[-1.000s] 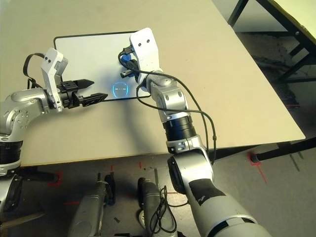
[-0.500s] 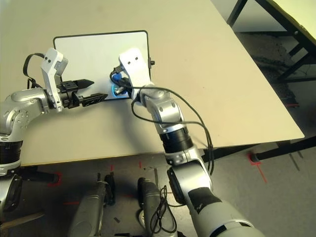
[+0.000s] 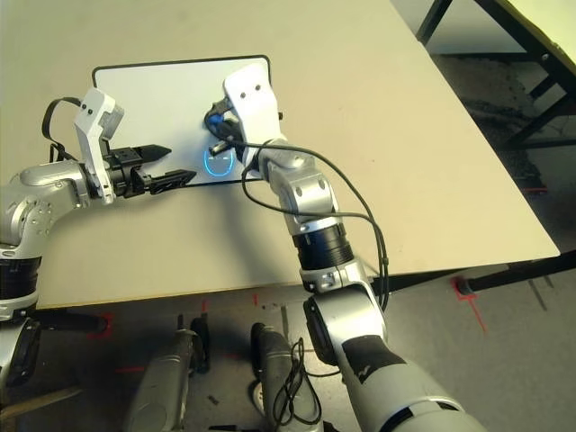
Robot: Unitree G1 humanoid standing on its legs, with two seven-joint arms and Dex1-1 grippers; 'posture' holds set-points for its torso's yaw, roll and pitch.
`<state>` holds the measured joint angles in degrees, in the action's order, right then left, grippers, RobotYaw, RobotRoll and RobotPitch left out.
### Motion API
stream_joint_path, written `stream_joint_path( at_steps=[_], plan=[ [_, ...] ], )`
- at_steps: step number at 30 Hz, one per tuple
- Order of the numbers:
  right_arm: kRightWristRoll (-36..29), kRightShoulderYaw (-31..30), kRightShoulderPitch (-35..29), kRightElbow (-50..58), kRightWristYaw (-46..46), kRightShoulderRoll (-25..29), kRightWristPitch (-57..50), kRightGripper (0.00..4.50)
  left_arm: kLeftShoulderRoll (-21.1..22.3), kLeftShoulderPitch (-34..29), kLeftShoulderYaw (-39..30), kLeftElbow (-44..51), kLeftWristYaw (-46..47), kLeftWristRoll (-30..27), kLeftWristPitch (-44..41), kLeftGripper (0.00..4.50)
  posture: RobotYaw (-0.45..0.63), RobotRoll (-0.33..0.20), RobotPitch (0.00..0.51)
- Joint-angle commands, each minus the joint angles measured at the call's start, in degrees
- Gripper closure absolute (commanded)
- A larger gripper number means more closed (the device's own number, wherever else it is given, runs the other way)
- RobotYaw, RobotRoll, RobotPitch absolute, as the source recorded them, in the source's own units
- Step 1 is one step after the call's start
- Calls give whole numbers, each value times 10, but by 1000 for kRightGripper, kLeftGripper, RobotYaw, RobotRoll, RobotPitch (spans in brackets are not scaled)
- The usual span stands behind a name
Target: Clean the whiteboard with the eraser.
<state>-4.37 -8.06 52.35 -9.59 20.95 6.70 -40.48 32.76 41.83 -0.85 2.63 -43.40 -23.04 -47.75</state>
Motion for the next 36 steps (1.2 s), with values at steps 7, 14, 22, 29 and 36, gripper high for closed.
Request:
stream_joint_path(
  at_steps=[7,14,22,29,36],
  plan=[
    [3,54,133,-189,-42,-1,111,4499,0,3,6,0,-1,-3,-3,0,65,0,293],
    [6,58,152,-244,-46,-21,158,4499,-1,-4,0,11,8,-5,-7,0,83,0,288],
    [-16,97,148,-166,-58,-10,125,4499,-15,24,-60,-19,74,15,83,0,104,0,263],
    [-32,170,191,-87,-101,77,59,4499,-14,101,-193,-122,216,56,318,0,93,0,225],
    [-20,181,101,-78,-117,138,-12,4499,33,65,-236,-232,252,79,406,0,88,0,210]
  ],
)
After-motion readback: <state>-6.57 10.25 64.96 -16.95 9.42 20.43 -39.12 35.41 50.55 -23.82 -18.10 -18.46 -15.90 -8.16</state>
